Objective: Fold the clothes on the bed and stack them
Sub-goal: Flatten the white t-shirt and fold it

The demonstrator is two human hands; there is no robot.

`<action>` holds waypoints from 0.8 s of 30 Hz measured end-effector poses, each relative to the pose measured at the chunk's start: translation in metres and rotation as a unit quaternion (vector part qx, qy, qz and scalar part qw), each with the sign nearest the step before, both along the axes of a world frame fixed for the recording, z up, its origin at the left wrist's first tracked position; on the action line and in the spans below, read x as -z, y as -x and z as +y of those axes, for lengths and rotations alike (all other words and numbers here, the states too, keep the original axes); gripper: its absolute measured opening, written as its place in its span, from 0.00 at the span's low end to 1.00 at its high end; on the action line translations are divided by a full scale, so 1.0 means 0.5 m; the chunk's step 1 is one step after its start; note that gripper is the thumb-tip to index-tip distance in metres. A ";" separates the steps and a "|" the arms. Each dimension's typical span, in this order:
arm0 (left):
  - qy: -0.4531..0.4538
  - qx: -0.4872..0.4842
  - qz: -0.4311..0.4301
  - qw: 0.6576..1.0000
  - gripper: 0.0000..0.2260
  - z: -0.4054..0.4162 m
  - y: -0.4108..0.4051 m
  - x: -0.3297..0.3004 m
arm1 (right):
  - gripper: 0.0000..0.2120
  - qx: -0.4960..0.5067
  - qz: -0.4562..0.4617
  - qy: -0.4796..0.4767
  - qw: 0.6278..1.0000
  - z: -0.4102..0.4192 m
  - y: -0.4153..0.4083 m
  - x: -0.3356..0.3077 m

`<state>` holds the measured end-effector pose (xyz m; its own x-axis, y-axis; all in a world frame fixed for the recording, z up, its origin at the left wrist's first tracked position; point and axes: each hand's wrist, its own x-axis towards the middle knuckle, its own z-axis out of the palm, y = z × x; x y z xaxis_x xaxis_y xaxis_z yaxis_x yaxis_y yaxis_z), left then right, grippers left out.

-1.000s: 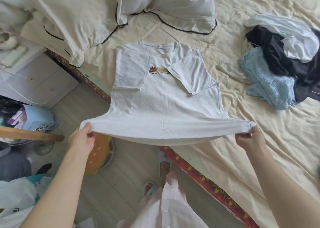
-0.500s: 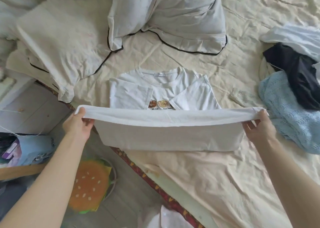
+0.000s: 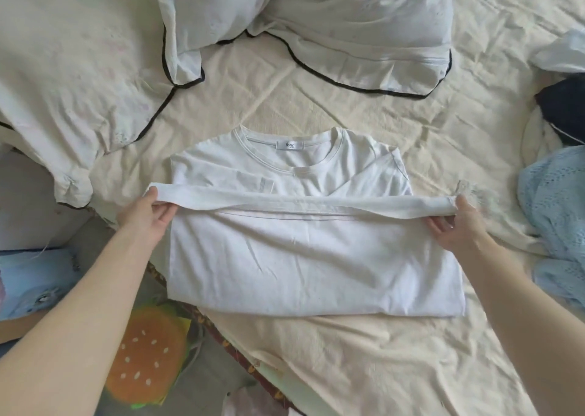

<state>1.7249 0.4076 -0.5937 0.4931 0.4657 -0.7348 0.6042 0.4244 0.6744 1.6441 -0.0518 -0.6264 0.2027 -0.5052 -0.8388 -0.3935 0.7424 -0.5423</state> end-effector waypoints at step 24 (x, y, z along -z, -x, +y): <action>-0.271 0.158 -0.060 0.948 0.11 -0.071 -0.138 0.066 | 0.14 -0.052 0.001 0.029 0.998 0.011 -0.179 0.043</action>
